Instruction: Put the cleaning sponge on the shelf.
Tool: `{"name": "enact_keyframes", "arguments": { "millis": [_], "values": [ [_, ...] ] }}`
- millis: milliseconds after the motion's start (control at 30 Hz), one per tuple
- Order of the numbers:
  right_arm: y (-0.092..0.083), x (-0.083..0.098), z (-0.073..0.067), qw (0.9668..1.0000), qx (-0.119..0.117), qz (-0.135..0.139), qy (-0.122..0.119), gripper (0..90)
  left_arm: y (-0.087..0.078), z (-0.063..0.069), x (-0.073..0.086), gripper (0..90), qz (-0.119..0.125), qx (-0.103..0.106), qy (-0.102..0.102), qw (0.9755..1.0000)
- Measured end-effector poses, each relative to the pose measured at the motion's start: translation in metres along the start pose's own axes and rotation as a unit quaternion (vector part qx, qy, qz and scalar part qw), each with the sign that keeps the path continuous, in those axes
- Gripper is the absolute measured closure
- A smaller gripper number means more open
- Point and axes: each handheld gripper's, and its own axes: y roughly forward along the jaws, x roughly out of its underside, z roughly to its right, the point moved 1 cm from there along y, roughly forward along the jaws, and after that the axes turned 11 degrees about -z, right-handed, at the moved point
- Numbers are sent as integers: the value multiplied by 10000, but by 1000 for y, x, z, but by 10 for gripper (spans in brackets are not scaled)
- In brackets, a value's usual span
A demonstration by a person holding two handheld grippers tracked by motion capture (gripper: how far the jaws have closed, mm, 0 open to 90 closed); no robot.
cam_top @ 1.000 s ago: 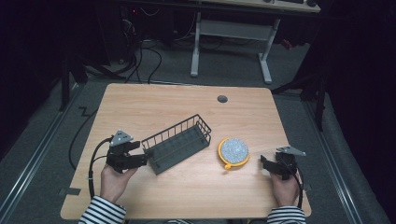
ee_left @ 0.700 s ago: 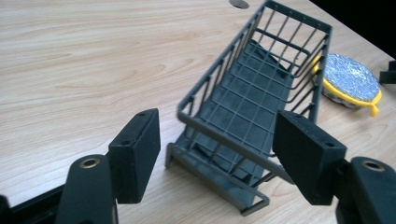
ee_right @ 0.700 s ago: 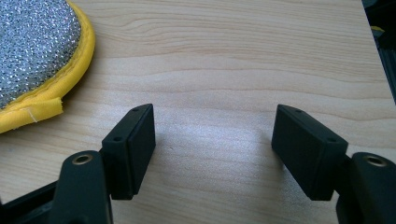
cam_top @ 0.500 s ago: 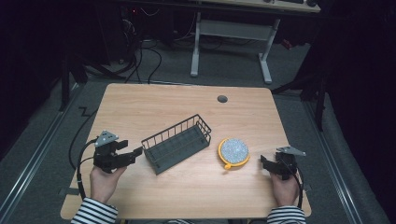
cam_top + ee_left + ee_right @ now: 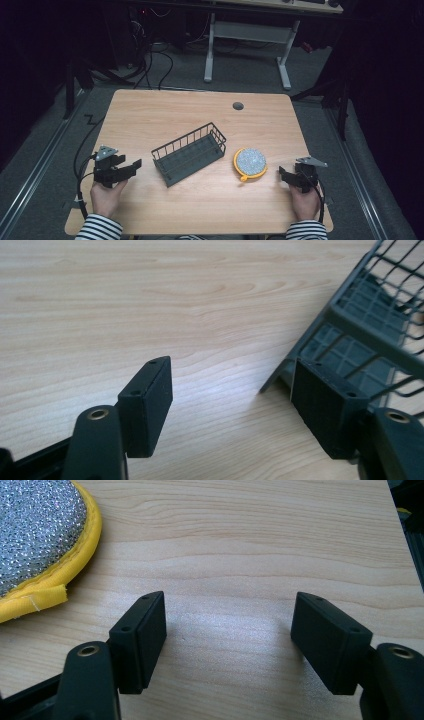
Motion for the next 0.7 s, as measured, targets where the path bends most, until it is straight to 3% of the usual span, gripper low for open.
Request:
{"name": "enact_keyframes", "arguments": {
  "millis": [700],
  "values": [
    [0,0,0,10000,1,2,-1,305,40,-16,8,334,-285,-531,-171,9980]
  ]
}}
